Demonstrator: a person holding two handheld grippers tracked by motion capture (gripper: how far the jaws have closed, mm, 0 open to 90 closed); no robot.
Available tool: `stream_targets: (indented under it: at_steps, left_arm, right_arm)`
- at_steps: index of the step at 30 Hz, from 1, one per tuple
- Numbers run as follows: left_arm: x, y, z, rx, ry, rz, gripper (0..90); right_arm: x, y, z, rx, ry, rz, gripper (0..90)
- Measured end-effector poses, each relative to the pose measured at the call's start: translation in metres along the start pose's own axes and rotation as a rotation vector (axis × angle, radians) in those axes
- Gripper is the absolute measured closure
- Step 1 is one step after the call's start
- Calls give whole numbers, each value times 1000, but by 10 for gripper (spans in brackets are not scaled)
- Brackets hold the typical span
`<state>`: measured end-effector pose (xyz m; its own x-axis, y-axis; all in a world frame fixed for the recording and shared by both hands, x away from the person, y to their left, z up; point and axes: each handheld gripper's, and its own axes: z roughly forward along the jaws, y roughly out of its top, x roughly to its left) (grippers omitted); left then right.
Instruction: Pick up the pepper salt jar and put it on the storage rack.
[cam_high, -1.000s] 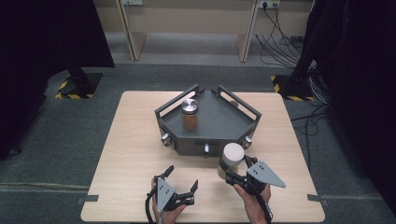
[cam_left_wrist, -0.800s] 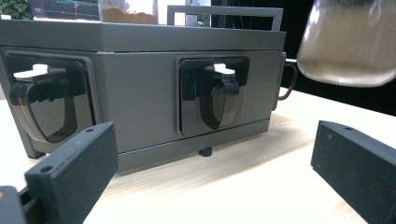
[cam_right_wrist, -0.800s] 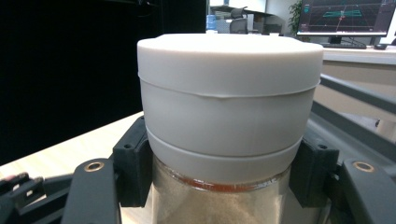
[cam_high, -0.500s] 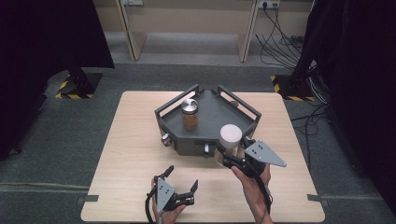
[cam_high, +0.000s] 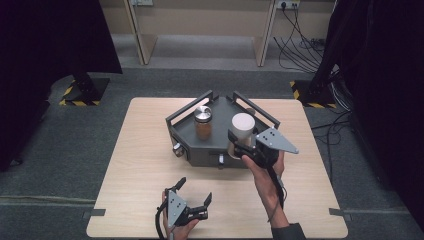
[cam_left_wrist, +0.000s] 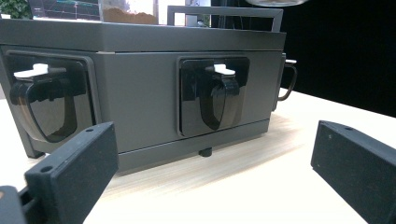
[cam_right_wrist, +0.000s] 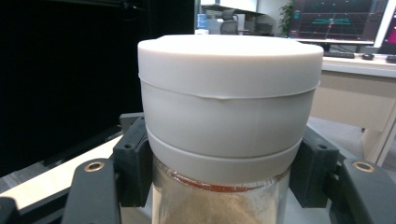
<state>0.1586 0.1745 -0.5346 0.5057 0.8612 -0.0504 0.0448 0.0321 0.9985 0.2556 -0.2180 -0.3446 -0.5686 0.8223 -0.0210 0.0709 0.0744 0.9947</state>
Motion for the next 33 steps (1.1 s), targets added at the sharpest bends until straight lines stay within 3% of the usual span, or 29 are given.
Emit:
stream_targets:
  at_steps: [15, 33]
  left_arm:
    - [1, 0, 0, -3, -1, -9, 3]
    - [1, 0, 0, -3, -2, -11, 3]
  right_arm:
    - [-5, 4, 43, 13, -91, 0, 358]
    - [-6, 0, 78, 66, -144, 4, 358]
